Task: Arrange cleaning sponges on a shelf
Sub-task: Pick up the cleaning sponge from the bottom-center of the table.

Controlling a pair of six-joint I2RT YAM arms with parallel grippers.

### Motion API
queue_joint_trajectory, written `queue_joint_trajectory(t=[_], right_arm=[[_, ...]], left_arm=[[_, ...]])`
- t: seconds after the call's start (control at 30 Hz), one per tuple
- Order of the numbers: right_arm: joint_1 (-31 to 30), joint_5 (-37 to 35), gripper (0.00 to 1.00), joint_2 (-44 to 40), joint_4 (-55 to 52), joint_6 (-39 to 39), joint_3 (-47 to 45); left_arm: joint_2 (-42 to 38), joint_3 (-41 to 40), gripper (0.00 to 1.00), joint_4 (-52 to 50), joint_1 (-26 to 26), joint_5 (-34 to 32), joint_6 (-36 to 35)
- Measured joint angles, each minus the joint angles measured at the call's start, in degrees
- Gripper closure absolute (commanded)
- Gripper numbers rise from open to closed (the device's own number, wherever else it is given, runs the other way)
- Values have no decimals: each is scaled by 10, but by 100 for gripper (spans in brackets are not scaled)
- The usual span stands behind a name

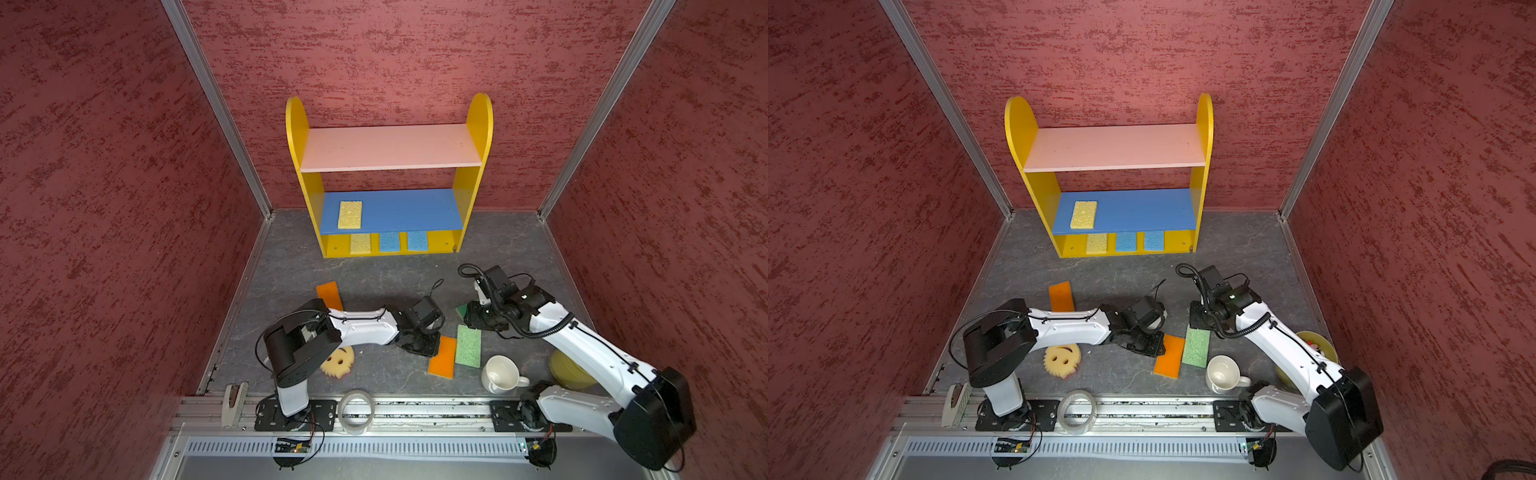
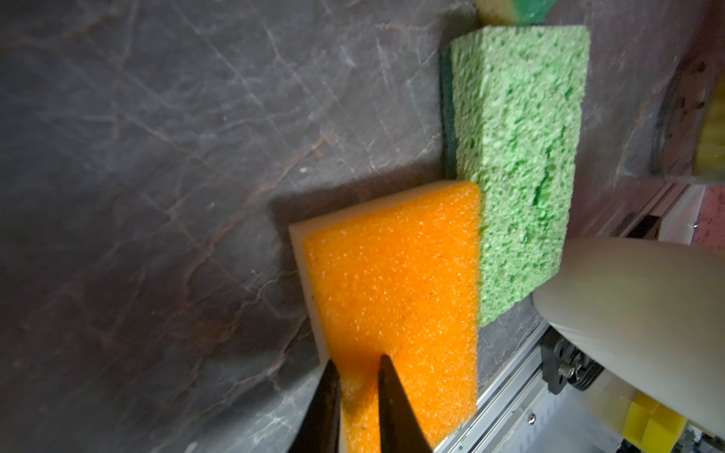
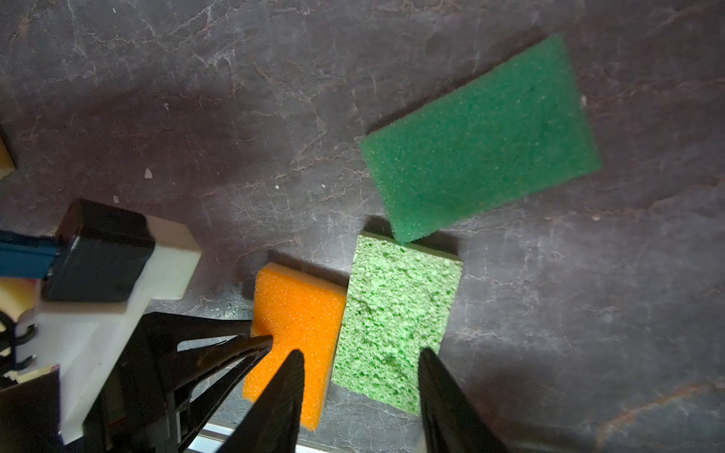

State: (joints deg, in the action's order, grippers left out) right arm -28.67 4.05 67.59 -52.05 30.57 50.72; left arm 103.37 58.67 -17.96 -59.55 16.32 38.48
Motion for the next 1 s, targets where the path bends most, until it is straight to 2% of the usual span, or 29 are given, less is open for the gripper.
queue_joint_trajectory(t=[0.2, 0.33, 0.63, 0.83, 1.0], right_arm=[[3, 5, 45, -4, 5, -6, 0], [4, 20, 45, -5, 16, -9, 0], [4, 74, 49, -5, 66, -19, 0], [4, 91, 49, -18, 113, -21, 0], [4, 96, 49, -20, 147, -21, -3]], left_arm=[[9, 8, 99, 0, 10, 16, 3], [2, 2, 100, 0, 38, 23, 3], [-115, -2, 100, -70, 150, 16, -40], [-180, 61, 100, -137, 231, 10, -91], [-185, 144, 100, -177, 308, -7, -123]])
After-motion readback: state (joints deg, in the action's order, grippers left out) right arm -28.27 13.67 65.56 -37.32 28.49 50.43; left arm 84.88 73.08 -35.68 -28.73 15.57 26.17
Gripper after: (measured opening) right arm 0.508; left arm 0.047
